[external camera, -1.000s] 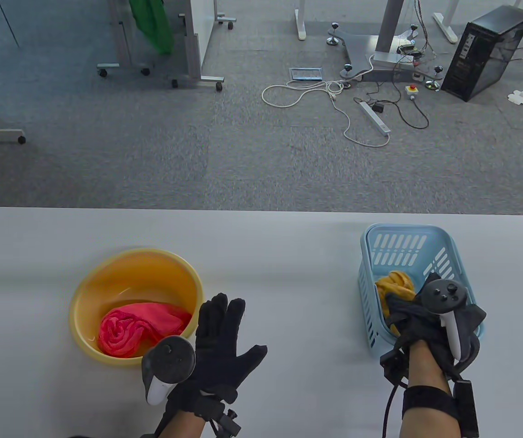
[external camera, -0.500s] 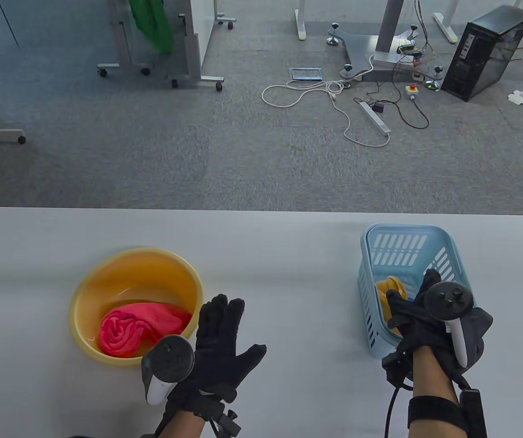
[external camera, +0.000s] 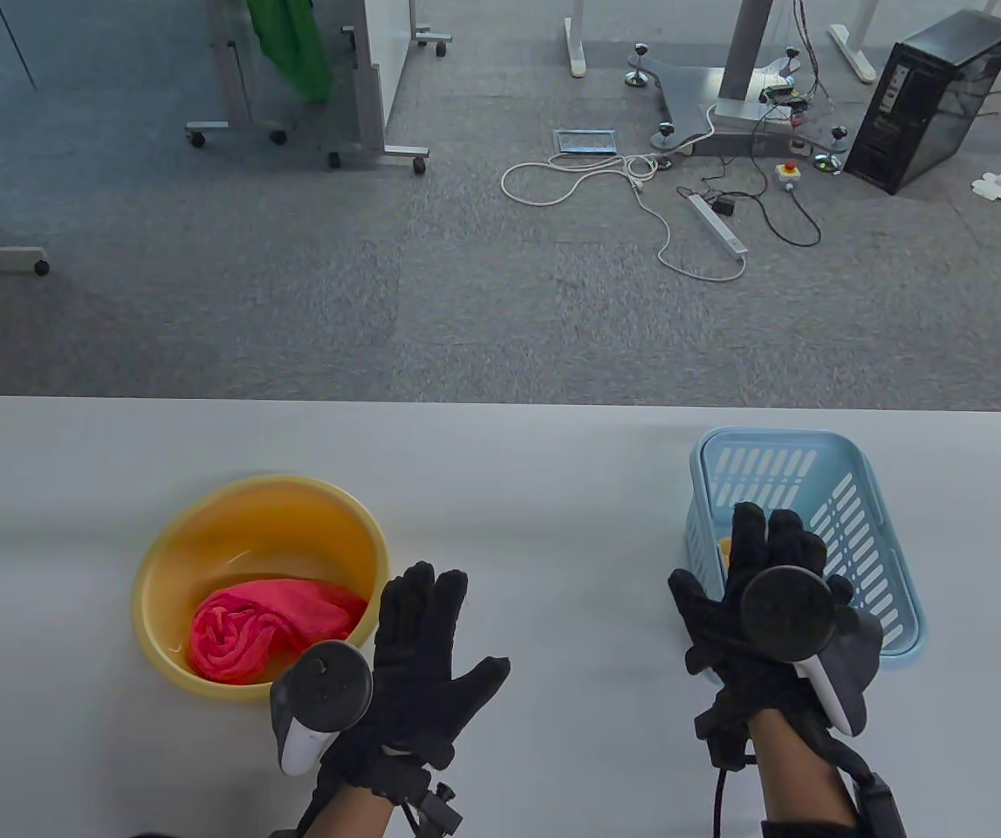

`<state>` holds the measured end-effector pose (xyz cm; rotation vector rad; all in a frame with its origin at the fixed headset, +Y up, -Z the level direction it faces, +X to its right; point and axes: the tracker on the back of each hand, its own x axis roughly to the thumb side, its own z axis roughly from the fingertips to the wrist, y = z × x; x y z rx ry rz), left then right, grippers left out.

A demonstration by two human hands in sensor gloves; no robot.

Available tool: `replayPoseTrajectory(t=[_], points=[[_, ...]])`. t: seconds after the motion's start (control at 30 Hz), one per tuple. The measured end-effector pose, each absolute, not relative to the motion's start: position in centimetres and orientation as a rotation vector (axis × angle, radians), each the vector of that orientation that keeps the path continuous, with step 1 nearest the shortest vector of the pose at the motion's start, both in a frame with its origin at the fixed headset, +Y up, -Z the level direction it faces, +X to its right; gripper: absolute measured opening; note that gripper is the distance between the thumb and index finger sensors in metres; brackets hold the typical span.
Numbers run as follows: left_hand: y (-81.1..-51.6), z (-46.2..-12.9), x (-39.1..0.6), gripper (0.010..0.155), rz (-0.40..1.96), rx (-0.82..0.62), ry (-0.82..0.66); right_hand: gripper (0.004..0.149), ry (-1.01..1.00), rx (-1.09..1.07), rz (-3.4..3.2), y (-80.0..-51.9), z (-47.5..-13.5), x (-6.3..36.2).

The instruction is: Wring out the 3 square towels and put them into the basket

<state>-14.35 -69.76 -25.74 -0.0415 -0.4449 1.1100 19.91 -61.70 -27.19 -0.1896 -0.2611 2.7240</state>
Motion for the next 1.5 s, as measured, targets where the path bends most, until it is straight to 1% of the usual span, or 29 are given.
replayPoseTrajectory(t=[0.1,0.23,0.3,0.4,0.67,0.73,0.9,1.03,1.13,1.23,1.37,1.43,1.5], points=[[-69.8,-25.7,-14.2,0.089,1.103,-0.042,-0.449,0.096,-0.313,-0.093,2.810,-61.8,-26.2,18.0],[-69.8,-25.7,-14.1,0.089,1.091,-0.045,-0.451,0.096,-0.335,-0.026,2.800,-62.5,-25.1,16.3],[-69.9,-25.7,-14.0,0.088,1.076,-0.042,-0.448,0.099,-0.352,0.004,2.793,-63.0,-24.6,15.7],[-69.8,-25.7,-13.9,0.088,1.027,-0.028,-0.448,0.101,-0.336,0.019,2.855,-63.8,-24.2,14.9],[-70.0,-25.9,-14.3,0.088,1.029,-0.026,-0.419,0.100,-0.334,0.031,2.761,-66.1,-23.6,13.4],[-70.2,-26.1,-14.7,0.087,1.028,-0.022,-0.398,0.100,-0.276,0.032,2.714,-66.9,-23.6,12.8],[-70.3,-26.0,-14.9,0.088,1.014,-0.017,-0.384,0.100,-0.232,0.025,2.707,-68.4,-23.9,11.9],[-70.7,-26.0,-13.9,0.088,0.978,-0.045,-0.399,0.099,-0.237,0.070,2.710,-68.6,-23.7,11.4],[-71.1,-25.9,-12.9,0.088,0.936,-0.075,-0.419,0.099,-0.182,0.079,2.728,-68.7,-23.6,11.3],[-71.2,-25.7,-12.2,0.088,0.900,-0.094,-0.440,0.098,-0.178,0.083,2.730,-68.6,-23.6,11.4],[-70.6,-25.7,-11.9,0.087,0.865,-0.076,-0.463,0.098,-0.150,0.076,2.700,-68.4,-23.6,11.6],[-70.2,-25.8,-11.9,0.086,0.889,-0.074,-0.447,0.098,-0.125,0.070,2.685,-68.1,-23.3,11.4],[-69.7,-26.4,-12.2,0.085,0.816,-0.083,-0.460,0.097,-0.130,0.094,2.681,-67.8,-23.2,11.3]])
